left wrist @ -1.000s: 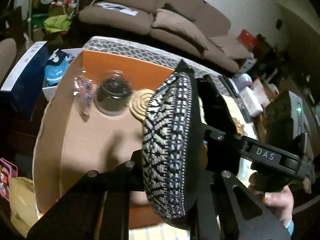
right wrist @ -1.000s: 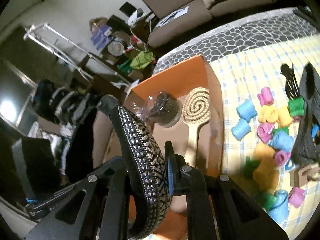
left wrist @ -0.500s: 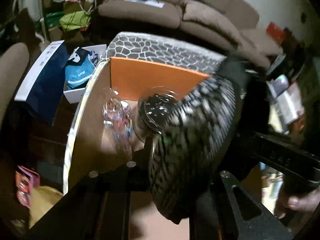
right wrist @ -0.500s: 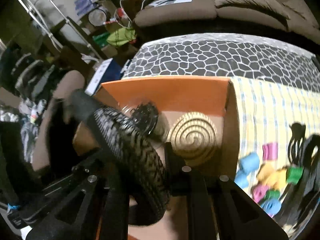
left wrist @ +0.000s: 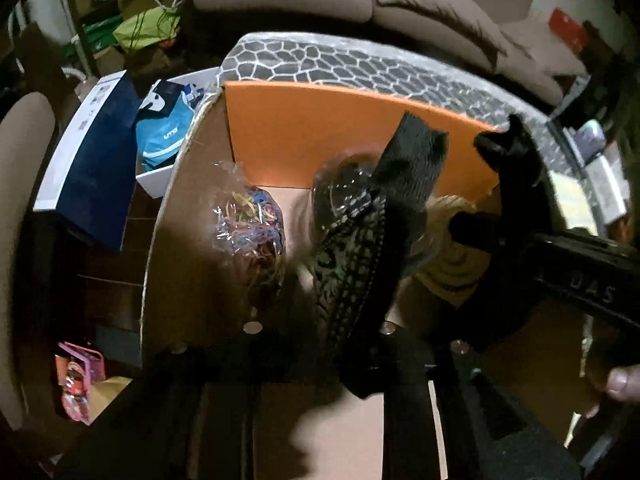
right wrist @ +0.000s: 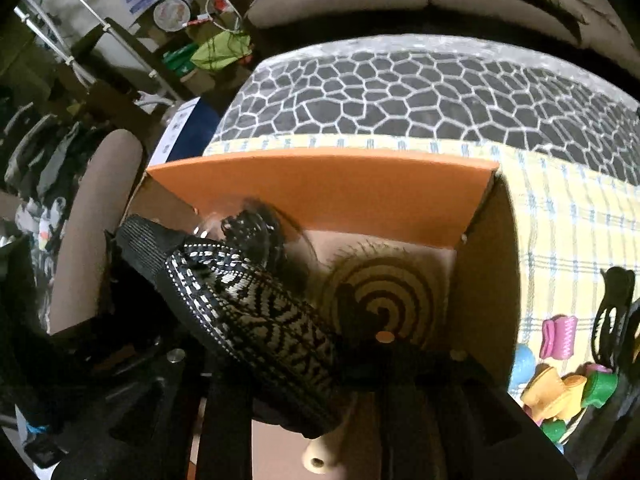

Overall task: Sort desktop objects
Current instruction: 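Lower the headband with both grippers into the box around the jar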

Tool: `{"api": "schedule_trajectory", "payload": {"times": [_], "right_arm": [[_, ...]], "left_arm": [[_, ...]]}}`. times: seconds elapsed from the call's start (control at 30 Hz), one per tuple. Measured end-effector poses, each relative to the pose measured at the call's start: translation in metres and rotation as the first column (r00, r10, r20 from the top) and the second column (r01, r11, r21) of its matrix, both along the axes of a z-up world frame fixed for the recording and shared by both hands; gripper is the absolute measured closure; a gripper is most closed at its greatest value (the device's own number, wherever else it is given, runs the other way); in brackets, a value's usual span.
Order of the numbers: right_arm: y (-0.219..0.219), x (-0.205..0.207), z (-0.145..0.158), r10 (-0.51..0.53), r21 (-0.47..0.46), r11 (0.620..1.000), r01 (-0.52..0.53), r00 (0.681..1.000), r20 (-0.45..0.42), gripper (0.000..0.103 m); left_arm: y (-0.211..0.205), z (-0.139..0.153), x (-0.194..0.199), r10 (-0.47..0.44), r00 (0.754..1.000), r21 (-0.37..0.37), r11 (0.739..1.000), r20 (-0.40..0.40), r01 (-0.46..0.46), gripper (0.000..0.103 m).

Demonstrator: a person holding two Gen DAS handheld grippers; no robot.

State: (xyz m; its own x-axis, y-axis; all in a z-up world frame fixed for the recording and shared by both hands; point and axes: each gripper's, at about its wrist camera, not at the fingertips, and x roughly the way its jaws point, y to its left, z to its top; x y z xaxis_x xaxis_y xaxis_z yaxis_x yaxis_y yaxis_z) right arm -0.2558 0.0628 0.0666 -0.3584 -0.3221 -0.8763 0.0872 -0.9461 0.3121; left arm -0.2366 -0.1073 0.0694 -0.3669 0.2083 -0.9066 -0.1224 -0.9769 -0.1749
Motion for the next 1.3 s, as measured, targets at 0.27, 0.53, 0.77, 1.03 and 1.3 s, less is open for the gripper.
{"api": "schedule_trajectory", "payload": {"times": [0.27,0.53,0.77,1.03,1.3], "right_arm": [[0.003,0.013,0.016,0.017,0.011,1.000,-0.017,1.000,-0.024,0.060],[0.005,0.014,0.014,0.011,0.016,1.000,-0.011,1.000,-0.022,0.074],[0.007,0.005,0.008,0.019,-0.029,0.999,-0.019,1.000,0.007,0.072],[0.001,-0.007,0.010,0.051,-0.042,0.998,-0.050,0.998,0.022,0.046],[-0.016,-0.005,0.003,0.115,0.078,0.990,-0.116,0.993,0.018,0.038]], "left_arm": [[-0.007,0.025,0.025,0.010,0.998,0.004,1.000,-0.060,-0.009,0.058],[0.021,-0.009,0.022,-0.091,0.994,-0.055,0.994,0.057,0.094,0.073],[0.040,-0.012,0.010,-0.172,0.983,-0.176,0.967,0.071,0.182,0.086],[0.018,-0.005,-0.008,-0.108,0.992,-0.214,0.970,0.064,0.119,0.088],[0.026,-0.012,-0.015,-0.120,0.990,-0.319,0.937,0.080,0.140,0.088]]}}
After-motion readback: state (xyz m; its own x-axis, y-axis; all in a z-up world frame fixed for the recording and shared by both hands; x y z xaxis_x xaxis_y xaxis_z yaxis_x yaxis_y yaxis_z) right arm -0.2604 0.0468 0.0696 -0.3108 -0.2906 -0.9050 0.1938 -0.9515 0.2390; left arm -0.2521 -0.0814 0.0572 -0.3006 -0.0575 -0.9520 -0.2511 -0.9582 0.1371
